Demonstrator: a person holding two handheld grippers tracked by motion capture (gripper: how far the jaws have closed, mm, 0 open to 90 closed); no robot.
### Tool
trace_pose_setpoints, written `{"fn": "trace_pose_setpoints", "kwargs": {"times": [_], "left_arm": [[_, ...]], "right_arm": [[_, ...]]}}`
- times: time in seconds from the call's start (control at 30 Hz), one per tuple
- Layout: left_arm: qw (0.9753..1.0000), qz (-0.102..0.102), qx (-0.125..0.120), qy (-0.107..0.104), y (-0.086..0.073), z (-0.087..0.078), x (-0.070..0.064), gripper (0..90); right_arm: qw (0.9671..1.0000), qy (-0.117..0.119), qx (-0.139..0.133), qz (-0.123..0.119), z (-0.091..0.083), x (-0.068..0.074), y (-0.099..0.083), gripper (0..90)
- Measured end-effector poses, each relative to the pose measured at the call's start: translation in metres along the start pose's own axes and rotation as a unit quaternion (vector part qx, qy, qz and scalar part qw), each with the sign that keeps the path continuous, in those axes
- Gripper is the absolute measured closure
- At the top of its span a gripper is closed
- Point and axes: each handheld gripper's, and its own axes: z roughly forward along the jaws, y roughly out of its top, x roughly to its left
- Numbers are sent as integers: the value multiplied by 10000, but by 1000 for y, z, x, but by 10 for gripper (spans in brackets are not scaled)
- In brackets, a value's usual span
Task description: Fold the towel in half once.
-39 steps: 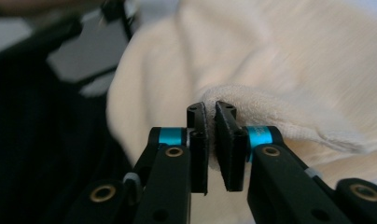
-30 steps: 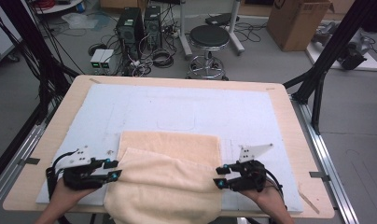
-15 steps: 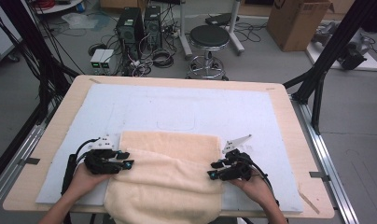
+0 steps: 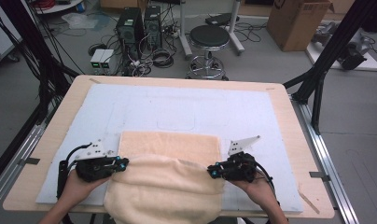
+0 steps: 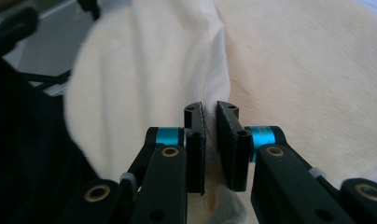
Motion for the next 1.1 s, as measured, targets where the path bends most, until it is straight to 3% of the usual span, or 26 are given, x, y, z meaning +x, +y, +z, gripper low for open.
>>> {"fn": "trace_pose_setpoints", "kwargs": {"times": [0.2,0.3,0.37,0.47,0.57,0.67,0.77,0.93,1.1], "left_arm": [[9992,198,-228,-259,-20,-37,-35,851],[9985,263,-279,-400,-31,-53,-51,841],[9974,216,-421,-548,-35,-61,-57,798],[9969,233,-538,-531,-33,-68,-59,676],[9975,187,-559,-402,-28,-63,-51,636],[9976,113,-615,-285,-23,-51,-37,617],[9977,-11,-659,-164,-16,-39,-21,577],[9977,-323,-582,159,-5,-15,8,517],[9937,-559,-449,856,1,10,35,457]], "right_arm": [[9986,314,-211,-360,-9,35,-2,801],[9963,682,-243,-460,-13,52,-5,719],[9941,885,-297,-560,-16,60,-6,668],[9930,976,-284,-602,-21,63,-4,604],[9966,564,-218,-554,-20,54,0,583],[9990,173,-225,-345,-15,37,4,551],[9988,-414,-176,-203,-8,17,8,493],[9931,-1140,-261,49,-2,-19,13,466],[9843,-1744,-192,191,9,-51,14,445]]}}
